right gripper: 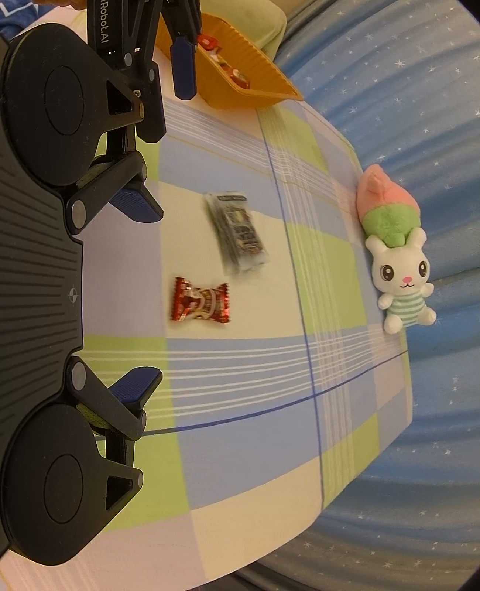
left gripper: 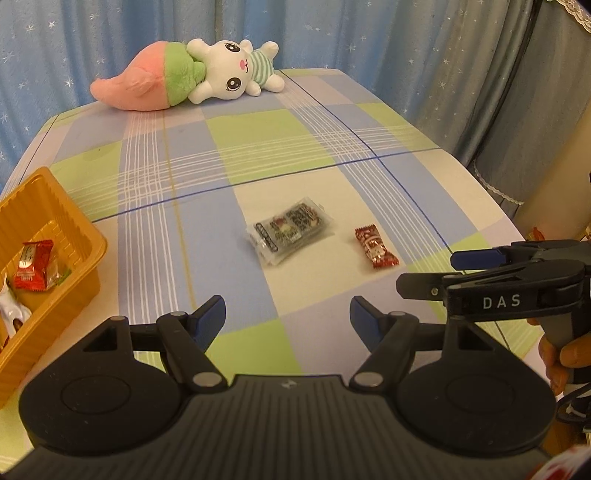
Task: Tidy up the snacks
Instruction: 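Withdraw both open tools from the tray toward the remaining snacks, then grasp the red-brown wrapped candy with the right tool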
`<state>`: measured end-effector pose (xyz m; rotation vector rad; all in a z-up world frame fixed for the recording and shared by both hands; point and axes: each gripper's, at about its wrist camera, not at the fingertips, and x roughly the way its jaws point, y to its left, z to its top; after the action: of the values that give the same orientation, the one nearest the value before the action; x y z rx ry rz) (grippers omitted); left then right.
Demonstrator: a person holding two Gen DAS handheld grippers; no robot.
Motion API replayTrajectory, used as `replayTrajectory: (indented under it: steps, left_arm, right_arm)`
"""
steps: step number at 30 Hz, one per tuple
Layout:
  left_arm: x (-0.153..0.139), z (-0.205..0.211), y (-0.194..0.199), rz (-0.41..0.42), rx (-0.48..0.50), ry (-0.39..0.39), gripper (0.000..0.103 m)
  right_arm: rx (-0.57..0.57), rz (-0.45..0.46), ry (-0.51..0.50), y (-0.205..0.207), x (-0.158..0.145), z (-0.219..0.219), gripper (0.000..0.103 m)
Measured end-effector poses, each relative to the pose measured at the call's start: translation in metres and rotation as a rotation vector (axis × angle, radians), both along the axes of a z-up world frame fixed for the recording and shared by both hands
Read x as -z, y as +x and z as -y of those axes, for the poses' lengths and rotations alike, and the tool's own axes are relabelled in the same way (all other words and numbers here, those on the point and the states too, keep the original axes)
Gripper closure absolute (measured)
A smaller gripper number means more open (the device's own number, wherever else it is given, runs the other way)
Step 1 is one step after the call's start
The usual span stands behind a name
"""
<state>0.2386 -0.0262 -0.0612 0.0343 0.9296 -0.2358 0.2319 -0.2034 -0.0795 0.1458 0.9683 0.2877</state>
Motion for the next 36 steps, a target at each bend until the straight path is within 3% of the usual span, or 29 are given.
replayTrajectory:
  steps: [7,11,18,28,31,32,33,36]
  left_arm:
    - [0.006,-0.004,0.018,-0.001,-0.012,0.016,0.031]
    - [0.008,-0.008,0.026,-0.002,-0.018,0.023,0.031]
    - [0.015,-0.014,0.036,-0.007,-0.026,0.036,0.031]
    - [0.022,-0.018,0.048,-0.014,-0.003,0.050,0.031]
    - [0.024,-0.015,0.053,-0.009,0.019,0.054,0.031]
    - [0.024,-0.014,0.054,-0.008,0.026,0.058,0.031]
    - [0.025,-0.012,0.055,-0.006,0.035,0.061,0.031]
    - [0.028,-0.006,0.060,-0.001,0.064,0.068,0.031]
  right_arm:
    - [0.000,0.034,-0.015,0.020,0.008,-0.006,0.018]
    - [-0.004,0.034,-0.025,0.033,0.016,-0.010,0.034]
    - [-0.030,0.038,-0.049,0.047,0.029,-0.021,0.049]
    - [-0.082,0.073,-0.179,0.048,0.041,-0.038,0.059]
    - [-0.082,0.078,-0.191,0.048,0.041,-0.037,0.067]
    - [-0.084,0.080,-0.196,0.049,0.041,-0.036,0.076]
    - [-0.087,0.082,-0.200,0.049,0.041,-0.035,0.079]
    - [-0.082,0.080,-0.188,0.049,0.040,-0.031,0.079]
